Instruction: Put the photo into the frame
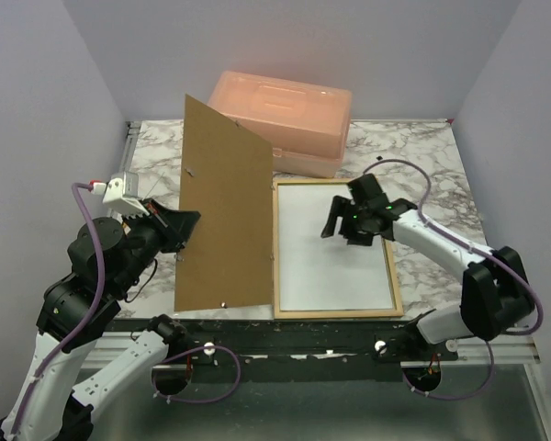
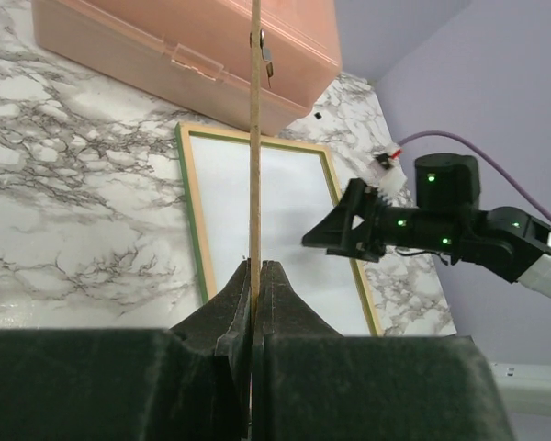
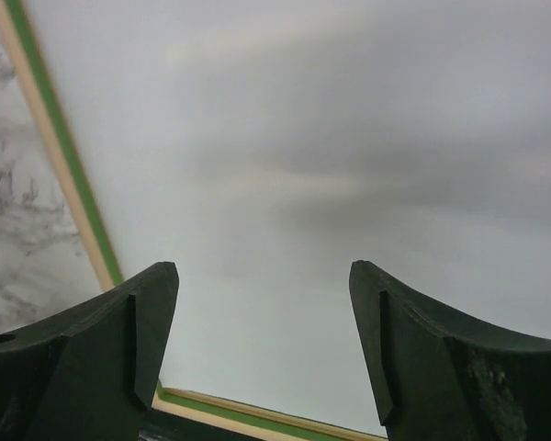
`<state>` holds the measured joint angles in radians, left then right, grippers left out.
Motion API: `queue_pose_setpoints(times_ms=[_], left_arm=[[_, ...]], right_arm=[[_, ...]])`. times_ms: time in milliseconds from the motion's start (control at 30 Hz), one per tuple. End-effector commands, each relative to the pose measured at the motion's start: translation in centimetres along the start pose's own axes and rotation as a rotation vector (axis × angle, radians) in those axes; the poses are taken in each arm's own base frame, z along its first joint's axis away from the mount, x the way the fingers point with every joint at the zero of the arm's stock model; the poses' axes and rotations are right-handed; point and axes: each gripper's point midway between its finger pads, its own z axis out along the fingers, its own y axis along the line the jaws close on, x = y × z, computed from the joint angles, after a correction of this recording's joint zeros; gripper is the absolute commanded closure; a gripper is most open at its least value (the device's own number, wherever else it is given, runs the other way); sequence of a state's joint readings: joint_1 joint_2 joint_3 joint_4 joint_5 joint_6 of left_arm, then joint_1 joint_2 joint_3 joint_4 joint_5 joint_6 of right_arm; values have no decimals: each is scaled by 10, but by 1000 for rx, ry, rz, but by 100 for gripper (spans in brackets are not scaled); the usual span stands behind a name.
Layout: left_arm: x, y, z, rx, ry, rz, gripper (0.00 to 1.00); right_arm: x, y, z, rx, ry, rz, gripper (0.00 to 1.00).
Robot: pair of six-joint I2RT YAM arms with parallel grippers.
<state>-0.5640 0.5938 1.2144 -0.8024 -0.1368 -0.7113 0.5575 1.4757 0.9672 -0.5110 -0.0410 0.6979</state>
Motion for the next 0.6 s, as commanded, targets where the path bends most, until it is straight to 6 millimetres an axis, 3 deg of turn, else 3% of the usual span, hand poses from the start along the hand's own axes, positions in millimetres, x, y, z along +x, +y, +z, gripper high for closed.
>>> queue_pose_setpoints(times_ms=[0,167,300,433,567], left_arm=[[-19,-24,0,103,-67,-24,100],[-17,-26,1,115,-60,-36,100],[-20,-32,-2,143,-65,-44,100],[-19,-34,-1,151,-60,-43,100],[-19,-33,-1,142,-59,-39,100]], right_arm=[[-16,-65,-24,114,-56,47,16],[-42,-135,-40,280,-147,143,10],[-50,-173,-37,348,-132,204,10],[-40,-182,-15,331,-60,208,10],[-24,-168,3,225,34,208,10]])
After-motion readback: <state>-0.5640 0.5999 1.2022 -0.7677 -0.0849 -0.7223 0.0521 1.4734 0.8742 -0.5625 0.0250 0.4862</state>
